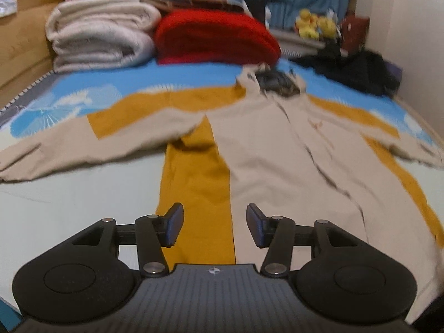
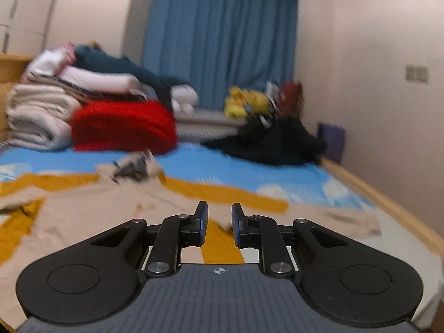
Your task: Fold large clothes
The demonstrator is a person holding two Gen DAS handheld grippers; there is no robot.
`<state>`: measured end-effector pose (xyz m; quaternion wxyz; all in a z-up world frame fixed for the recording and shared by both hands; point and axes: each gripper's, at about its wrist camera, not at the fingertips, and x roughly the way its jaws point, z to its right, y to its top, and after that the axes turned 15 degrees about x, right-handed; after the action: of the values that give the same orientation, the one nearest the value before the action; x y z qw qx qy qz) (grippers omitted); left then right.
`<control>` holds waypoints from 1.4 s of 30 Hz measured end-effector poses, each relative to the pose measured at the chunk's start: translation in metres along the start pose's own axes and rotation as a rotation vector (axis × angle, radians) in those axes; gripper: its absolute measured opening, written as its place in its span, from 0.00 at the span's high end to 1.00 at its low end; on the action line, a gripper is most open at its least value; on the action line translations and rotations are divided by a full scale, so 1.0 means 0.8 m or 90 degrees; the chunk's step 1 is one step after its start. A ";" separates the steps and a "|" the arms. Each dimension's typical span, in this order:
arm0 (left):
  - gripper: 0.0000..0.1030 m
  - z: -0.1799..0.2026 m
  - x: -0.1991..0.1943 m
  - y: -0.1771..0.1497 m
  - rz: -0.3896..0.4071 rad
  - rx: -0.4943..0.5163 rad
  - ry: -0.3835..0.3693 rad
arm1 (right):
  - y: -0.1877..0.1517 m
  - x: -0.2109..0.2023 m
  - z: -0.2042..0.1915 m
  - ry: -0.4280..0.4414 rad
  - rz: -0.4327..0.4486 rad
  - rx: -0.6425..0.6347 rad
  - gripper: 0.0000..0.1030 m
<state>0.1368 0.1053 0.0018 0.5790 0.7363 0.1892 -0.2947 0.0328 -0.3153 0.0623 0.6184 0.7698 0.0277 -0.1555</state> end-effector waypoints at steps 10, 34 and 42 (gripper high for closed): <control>0.46 -0.008 -0.008 0.037 0.084 0.013 0.058 | 0.034 -0.011 0.024 -0.014 0.024 0.101 0.79; 0.65 -0.291 0.144 0.064 -0.015 -0.213 0.152 | 0.043 0.069 -0.078 0.071 -0.040 0.068 0.89; 0.64 -0.405 0.153 -0.013 -0.059 -0.415 0.196 | 0.071 0.167 -0.224 0.247 -0.051 0.039 0.69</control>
<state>0.2922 0.4130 -0.0353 0.7342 0.5391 0.3914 -0.1308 0.2095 -0.1763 0.1125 0.5713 0.8020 0.1720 -0.0292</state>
